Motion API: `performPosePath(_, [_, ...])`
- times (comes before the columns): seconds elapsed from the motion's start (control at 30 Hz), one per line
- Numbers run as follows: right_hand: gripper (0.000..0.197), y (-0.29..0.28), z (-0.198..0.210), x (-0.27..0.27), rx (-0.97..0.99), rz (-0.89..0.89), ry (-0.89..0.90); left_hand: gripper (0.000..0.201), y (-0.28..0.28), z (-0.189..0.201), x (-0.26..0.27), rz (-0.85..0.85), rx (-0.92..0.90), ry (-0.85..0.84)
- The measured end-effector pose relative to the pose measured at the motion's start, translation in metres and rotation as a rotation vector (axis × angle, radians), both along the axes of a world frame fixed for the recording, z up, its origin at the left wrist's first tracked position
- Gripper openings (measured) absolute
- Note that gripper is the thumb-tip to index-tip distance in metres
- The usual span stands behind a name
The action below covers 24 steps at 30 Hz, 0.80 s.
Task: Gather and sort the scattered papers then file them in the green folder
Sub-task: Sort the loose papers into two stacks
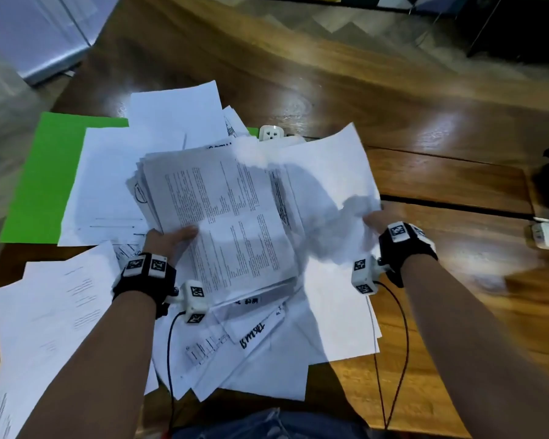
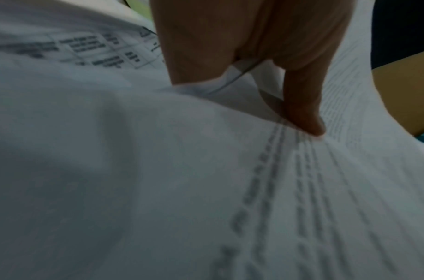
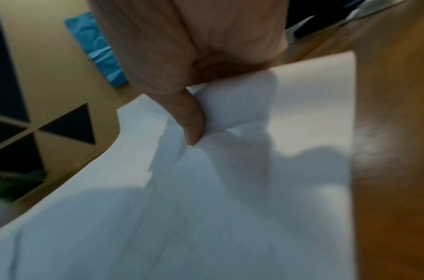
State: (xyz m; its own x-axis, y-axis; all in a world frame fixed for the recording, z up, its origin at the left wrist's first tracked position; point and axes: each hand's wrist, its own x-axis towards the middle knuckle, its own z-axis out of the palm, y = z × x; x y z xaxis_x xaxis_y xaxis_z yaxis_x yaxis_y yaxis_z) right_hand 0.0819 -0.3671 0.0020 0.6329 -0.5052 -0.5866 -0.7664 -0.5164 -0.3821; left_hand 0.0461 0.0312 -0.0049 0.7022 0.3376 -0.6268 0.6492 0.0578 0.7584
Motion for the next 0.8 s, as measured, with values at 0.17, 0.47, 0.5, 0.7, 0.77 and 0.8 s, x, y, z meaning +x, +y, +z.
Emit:
performPosePath(0.17, [0.027,-0.015,-0.003,-0.061,-0.059,0.058,0.188,0.014,0.008,0.004,-0.014,-0.040,0.024,-0.053])
performPosePath(0.47, [0.078,0.028,-0.021,-0.119,0.017,-0.027,0.195,0.039,0.002,-0.005,-0.049,-0.044,0.147,0.027])
performPosePath(0.5, [0.079,0.031,-0.019,-0.120,0.018,-0.037,0.208,0.048,0.002,-0.005,-0.053,-0.052,0.176,0.046])
performPosePath(0.7, [0.046,0.037,-0.014,-0.130,0.133,-0.068,0.166,0.052,-0.010,-0.003,-0.065,-0.067,0.222,0.083])
performPosePath(0.77, [0.040,0.039,-0.013,-0.130,0.103,-0.049,0.143,0.053,-0.015,-0.002,-0.069,-0.069,0.217,0.074])
performPosePath(0.8, [0.040,0.037,-0.012,-0.130,0.079,-0.065,0.116,0.054,-0.017,0.000,-0.071,-0.071,0.216,0.072])
